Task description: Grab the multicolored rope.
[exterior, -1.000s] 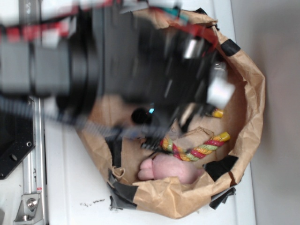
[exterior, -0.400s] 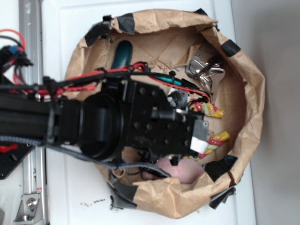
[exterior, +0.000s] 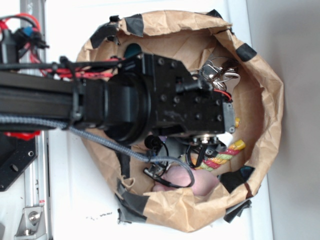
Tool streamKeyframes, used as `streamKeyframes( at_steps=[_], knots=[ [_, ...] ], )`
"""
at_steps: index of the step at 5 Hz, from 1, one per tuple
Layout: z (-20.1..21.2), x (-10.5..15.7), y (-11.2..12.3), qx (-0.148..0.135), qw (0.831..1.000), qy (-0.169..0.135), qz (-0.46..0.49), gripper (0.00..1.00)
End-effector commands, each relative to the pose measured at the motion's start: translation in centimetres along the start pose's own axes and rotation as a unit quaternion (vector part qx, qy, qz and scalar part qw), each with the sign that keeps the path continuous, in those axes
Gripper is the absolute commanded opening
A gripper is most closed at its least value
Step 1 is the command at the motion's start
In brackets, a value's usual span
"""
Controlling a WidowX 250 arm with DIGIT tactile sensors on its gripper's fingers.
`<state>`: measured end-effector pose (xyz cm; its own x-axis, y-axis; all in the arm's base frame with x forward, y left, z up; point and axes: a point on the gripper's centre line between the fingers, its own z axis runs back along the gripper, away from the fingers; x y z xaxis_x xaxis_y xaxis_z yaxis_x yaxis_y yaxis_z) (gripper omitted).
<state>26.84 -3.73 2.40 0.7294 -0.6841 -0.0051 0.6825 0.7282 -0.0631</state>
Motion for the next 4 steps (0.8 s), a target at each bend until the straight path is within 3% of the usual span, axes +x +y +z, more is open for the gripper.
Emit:
streamKeyframes(
  at_steps=[1,3,4],
  knots=[
    [1.3,-1.2,-1.7,0.036,0.996,0.008,-0.083,1.0],
    [-2.0,-0.7,-1.5,0.042,0.994,0.05,-0.09,1.0],
    [-3.7,-0.2,-0.8,0.048,0.994,0.075,-0.06,0.42]
  ],
)
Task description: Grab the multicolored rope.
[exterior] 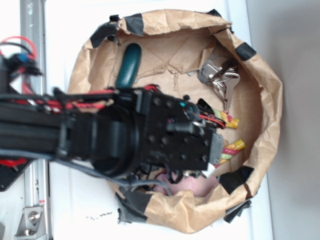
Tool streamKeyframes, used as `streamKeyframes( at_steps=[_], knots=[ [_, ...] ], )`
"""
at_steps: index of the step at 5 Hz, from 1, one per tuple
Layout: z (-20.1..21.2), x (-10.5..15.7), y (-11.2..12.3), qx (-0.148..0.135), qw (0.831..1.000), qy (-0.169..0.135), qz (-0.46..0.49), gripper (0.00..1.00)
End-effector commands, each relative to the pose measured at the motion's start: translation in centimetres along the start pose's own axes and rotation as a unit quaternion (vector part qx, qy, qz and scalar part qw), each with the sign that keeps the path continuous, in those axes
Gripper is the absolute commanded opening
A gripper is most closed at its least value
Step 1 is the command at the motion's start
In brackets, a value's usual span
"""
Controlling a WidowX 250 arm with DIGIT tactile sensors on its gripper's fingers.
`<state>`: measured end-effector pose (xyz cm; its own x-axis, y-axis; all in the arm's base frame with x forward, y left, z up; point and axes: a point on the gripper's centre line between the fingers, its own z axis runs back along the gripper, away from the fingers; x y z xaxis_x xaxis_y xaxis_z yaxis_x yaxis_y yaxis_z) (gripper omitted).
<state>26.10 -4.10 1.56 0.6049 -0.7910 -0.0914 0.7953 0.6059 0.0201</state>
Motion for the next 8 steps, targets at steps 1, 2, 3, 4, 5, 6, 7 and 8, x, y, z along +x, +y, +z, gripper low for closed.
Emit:
streamKeyframes(
  at_steps=[1,2,3,4,5,6,7,8],
  knots=[
    [-1.7,0.1,0.4,0.01,0.999,0.023,0.044,0.0],
    [-0.2,-0.2,2.0,0.015,0.997,0.011,0.079,0.0],
    [1.3,-0.6,4.4,0.045,0.991,0.009,0.128,0.0],
    [2.8,-1.8,5.7,0.058,0.977,-0.023,0.203,0.0],
    [7.4,-3.5,4.5,0.098,0.938,-0.05,0.328,0.0],
    [12.1,-4.7,2.7,0.093,0.906,-0.105,0.4,0.0],
    [13.9,-4.5,1.9,0.06,0.905,-0.129,0.402,0.0],
    [13.5,-3.7,1.6,0.036,0.903,-0.105,0.414,0.0]
  ],
)
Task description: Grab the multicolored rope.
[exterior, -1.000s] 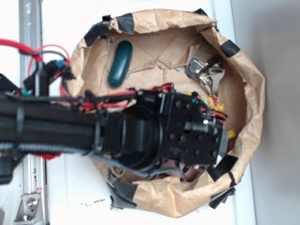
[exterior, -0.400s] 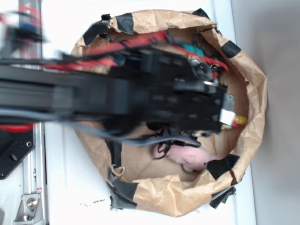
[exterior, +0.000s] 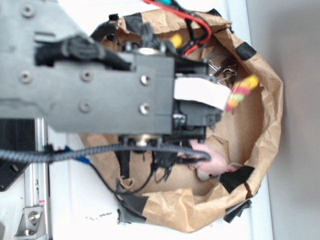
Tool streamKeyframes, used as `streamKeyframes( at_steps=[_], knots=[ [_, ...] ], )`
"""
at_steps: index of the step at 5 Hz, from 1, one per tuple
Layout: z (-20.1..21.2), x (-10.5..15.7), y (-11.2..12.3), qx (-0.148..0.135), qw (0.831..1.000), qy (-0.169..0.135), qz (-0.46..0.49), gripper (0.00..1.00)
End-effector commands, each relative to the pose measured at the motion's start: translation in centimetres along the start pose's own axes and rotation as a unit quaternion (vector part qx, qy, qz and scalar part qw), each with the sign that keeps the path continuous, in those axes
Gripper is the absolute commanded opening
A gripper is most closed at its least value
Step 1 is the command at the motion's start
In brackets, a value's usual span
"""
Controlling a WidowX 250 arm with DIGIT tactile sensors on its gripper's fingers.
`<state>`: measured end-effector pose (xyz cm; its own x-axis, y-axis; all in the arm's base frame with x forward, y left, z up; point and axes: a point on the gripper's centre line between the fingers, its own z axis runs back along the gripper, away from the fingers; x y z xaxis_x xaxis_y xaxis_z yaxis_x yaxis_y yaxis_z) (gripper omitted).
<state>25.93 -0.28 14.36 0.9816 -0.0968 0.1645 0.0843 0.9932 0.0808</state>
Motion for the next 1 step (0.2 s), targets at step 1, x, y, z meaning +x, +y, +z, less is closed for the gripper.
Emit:
streamKeyframes(
  at_steps=[1],
  knots=[
    [-0.12,0.22,-1.43,0.003,1.0,0.015,0.017,0.0]
  ],
)
